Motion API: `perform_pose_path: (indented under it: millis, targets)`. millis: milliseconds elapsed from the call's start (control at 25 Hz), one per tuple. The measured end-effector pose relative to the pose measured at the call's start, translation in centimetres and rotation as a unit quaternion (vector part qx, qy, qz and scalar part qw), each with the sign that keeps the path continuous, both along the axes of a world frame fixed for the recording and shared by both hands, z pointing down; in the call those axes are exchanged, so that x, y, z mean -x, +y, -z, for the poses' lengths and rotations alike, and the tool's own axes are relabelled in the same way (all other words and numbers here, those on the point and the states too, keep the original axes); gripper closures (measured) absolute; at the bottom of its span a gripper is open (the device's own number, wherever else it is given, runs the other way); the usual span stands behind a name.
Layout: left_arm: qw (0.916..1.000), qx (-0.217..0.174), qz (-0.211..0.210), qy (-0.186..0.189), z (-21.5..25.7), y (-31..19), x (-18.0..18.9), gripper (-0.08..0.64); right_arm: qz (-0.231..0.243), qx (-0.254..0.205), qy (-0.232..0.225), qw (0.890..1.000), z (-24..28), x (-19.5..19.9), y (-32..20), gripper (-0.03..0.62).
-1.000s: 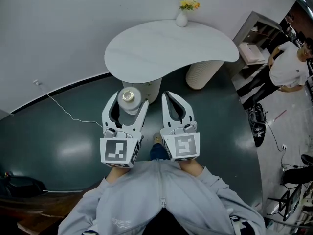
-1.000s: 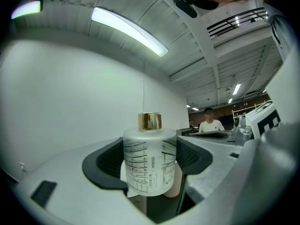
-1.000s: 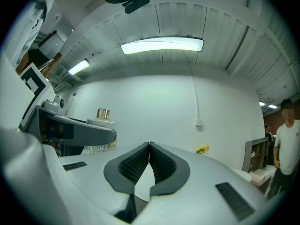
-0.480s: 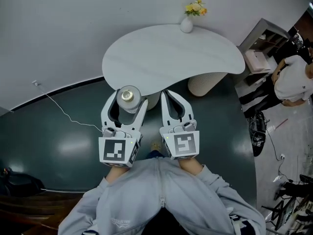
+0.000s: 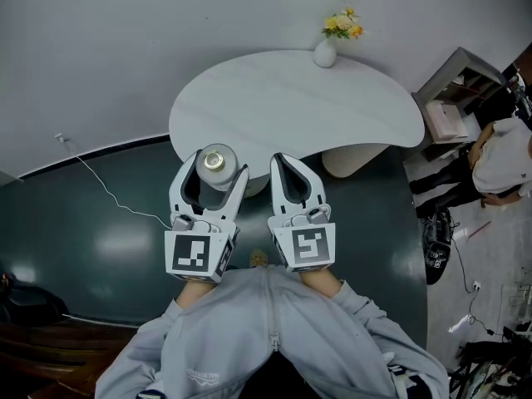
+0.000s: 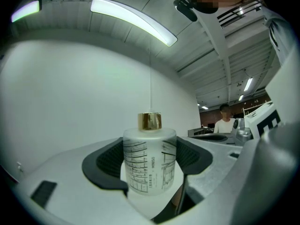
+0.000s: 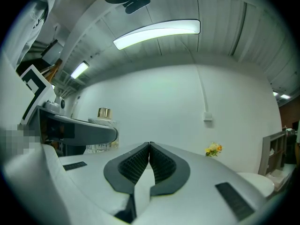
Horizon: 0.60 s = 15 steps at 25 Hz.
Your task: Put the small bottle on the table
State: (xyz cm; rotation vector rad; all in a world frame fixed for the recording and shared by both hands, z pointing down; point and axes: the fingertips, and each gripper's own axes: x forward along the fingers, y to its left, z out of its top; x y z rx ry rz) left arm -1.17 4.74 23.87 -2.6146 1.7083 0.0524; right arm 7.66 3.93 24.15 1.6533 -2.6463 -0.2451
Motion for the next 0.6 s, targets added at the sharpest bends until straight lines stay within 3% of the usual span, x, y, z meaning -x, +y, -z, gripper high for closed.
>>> perform_pose_path:
  millis: [440, 600]
  targets:
    - [0.9998, 0.015, 0.015, 0.003, -1.3, -3.3, 0.6, 0.229, 0.025, 0.01, -0.012, 1.0, -1.0, 0.9, -3.7, 0.565]
    - [0.9997, 0.016, 0.016, 0.006, -1.8, -5.2, 1.4, 0.229, 0.02, 0.013, 0.003, 1.0, -1.7, 1.4, -5.6, 0.565]
